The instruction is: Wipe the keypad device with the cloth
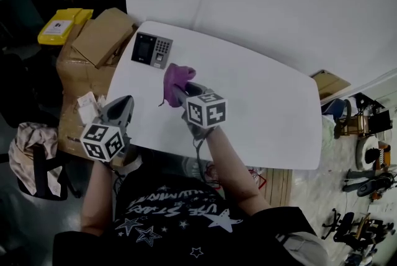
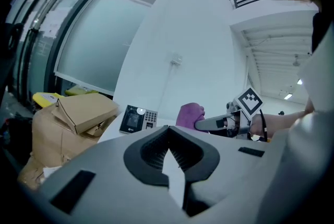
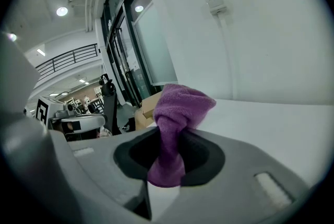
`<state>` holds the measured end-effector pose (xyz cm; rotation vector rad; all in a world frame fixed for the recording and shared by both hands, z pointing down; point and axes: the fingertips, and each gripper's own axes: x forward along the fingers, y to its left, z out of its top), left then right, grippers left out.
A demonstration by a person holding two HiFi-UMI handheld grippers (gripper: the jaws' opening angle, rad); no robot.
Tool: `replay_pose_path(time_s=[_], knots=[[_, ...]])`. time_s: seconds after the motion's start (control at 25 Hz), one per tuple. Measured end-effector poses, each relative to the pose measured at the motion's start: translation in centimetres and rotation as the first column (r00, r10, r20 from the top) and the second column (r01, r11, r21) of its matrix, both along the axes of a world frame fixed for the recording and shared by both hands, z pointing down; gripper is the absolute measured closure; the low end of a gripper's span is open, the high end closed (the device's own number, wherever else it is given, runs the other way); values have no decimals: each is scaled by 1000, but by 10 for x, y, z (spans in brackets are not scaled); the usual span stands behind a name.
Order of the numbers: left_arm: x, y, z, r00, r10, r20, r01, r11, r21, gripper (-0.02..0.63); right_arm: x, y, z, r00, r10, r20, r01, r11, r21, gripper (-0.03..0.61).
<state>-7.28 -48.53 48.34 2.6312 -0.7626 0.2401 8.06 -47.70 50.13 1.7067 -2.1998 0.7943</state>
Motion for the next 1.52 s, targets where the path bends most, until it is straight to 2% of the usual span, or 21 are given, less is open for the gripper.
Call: replay_pose_path(time_s=[0.32,1.12,1.52], knots=[[9,62,-8,999,-40,1,40,999,32,607,5,59,2,998,-55,-10,55,998,-3,480],[12,241,-10,981,-194,-8,194,980,51,607,18,220,0,982,-188,6,188,982,17,480],[-18,295,-5,953,-302,28,301,953,36,607,6,254,15,967,-250,50,251,968,-11,480]])
